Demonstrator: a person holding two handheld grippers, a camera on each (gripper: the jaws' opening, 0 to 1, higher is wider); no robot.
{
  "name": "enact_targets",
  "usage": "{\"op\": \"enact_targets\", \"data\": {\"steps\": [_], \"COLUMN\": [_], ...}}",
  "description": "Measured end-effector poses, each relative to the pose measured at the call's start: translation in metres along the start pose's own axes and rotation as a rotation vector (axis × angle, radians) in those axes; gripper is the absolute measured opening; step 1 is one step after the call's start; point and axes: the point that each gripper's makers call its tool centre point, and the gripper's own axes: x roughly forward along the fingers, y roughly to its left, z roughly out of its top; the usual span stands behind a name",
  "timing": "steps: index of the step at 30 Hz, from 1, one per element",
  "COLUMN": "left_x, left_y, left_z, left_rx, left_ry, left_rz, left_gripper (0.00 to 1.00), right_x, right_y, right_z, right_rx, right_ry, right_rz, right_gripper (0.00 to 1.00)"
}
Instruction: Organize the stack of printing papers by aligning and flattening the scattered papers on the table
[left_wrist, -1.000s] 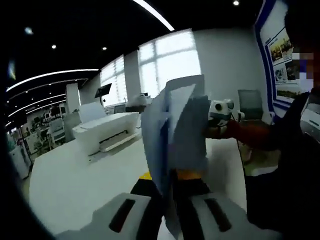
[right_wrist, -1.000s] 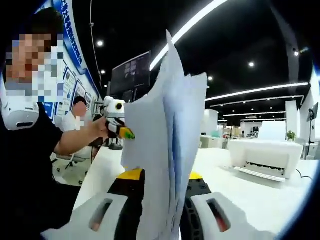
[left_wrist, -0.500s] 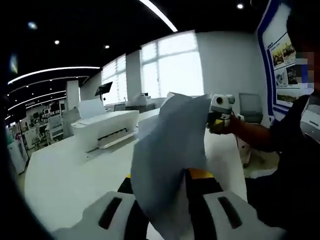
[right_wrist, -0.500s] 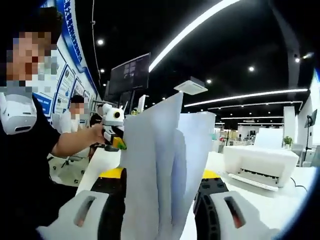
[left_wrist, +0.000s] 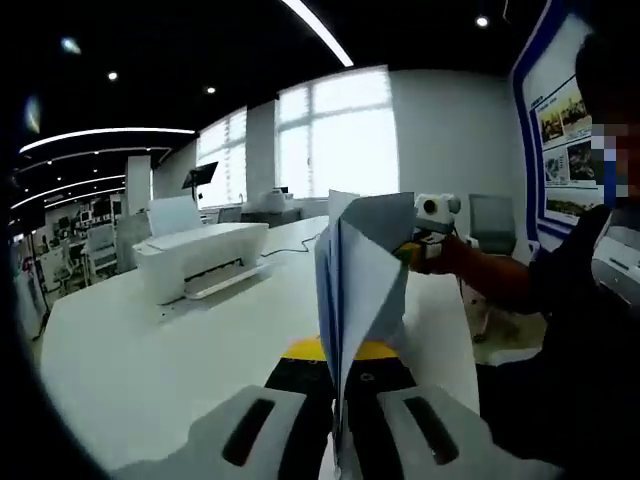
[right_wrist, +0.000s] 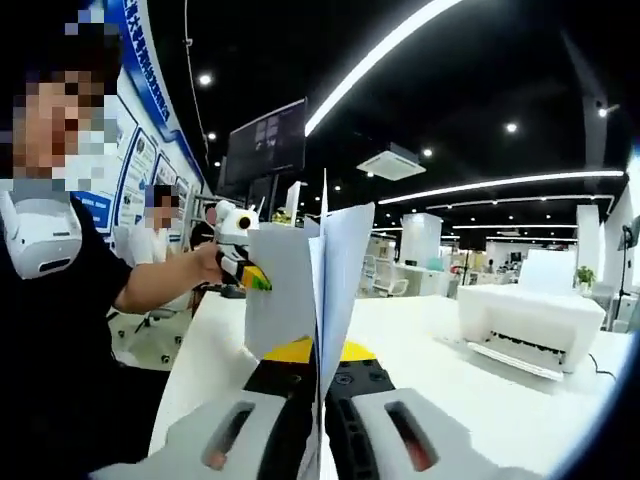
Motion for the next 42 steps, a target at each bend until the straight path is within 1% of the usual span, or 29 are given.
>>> {"op": "enact_targets", "data": {"steps": [3, 8, 11, 12, 13, 14, 15, 16, 18, 20, 30, 31, 32, 33, 34, 35, 36, 37, 39, 42], "left_x": [-0.002, -0.005, -0.006, -0.007, -0.007, -0.006, -0.005, -0.004, -0.003, -0.002, 0.002, 0.003, 0.003, 0.002, 0.002, 0.002, 0.0, 0.0, -0.003, -0.003], "left_y": [-0.001, 0.0, -0.001, -0.002, -0.001, 0.001, 0.004, 0.005, 0.007, 0.008, 0.005, 0.005, 0.003, 0.001, -0.002, 0.002, 0.0, -0.002, -0.001, -0.003], "left_z": [0.005, 0.008, 0.009, 0.009, 0.008, 0.007, 0.002, -0.001, -0.004, -0.004, 0.001, 0.002, 0.002, 0.003, 0.009, 0.013, 0.014, 0.016, 0.023, 0.025], "left_rx": [0.0, 0.008, 0.012, 0.025, 0.03, 0.029, 0.004, -0.014, -0.015, -0.026, -0.012, -0.012, -0.005, -0.002, -0.036, -0.075, -0.057, -0.049, -0.012, -0.009], "left_ry": [-0.009, -0.013, -0.023, -0.026, -0.025, -0.024, -0.007, 0.002, 0.01, 0.004, 0.0, 0.001, 0.004, 0.008, -0.018, -0.035, -0.031, -0.035, -0.059, -0.059], "left_rz": [-0.005, -0.002, -0.006, -0.006, 0.003, 0.013, 0.027, 0.032, 0.034, 0.032, 0.027, 0.025, 0.017, 0.006, -0.001, 0.024, 0.01, 0.008, 0.024, 0.017], "left_gripper": [0.07, 0.07, 0.07, 0.07, 0.1, 0.18, 0.27, 0.31, 0.3, 0.31, 0.33, 0.31, 0.25, 0.07, 0.07, 0.07, 0.07, 0.07, 0.07, 0.07], "right_x": [-0.001, 0.0, -0.001, -0.001, 0.0, 0.0, 0.001, 0.002, 0.001, 0.001, 0.005, 0.006, 0.005, 0.004, 0.006, 0.006, 0.006, 0.006, 0.004, 0.004], "right_y": [0.001, 0.005, 0.005, 0.005, 0.004, 0.003, 0.0, -0.002, -0.005, -0.005, 0.002, 0.003, 0.005, 0.011, 0.009, 0.009, 0.009, 0.009, 0.007, 0.008], "right_z": [0.006, 0.007, 0.009, 0.01, 0.01, 0.012, 0.011, 0.009, 0.004, 0.004, 0.003, 0.002, 0.001, 0.0, 0.004, 0.005, 0.007, 0.009, 0.015, 0.018], "right_rx": [0.001, 0.009, 0.004, -0.002, -0.001, 0.021, 0.033, 0.032, 0.038, 0.051, 0.035, 0.035, 0.025, -0.001, 0.013, 0.0, -0.022, -0.016, -0.005, -0.004], "right_ry": [-0.008, -0.007, -0.012, -0.015, -0.021, -0.033, -0.036, -0.028, -0.014, -0.019, -0.006, -0.004, 0.007, 0.022, 0.008, 0.017, 0.017, 0.016, -0.003, -0.004], "right_rz": [0.006, 0.024, 0.025, 0.021, 0.019, 0.01, -0.005, -0.014, -0.02, -0.019, -0.004, -0.003, 0.011, 0.05, 0.025, 0.022, 0.019, 0.021, 0.024, 0.036], "right_gripper": [0.0, 0.0, 0.0, 0.0, 0.03, 0.18, 0.28, 0.32, 0.27, 0.29, 0.28, 0.26, 0.13, 0.0, 0.0, 0.0, 0.0, 0.0, 0.0, 0.0]}}
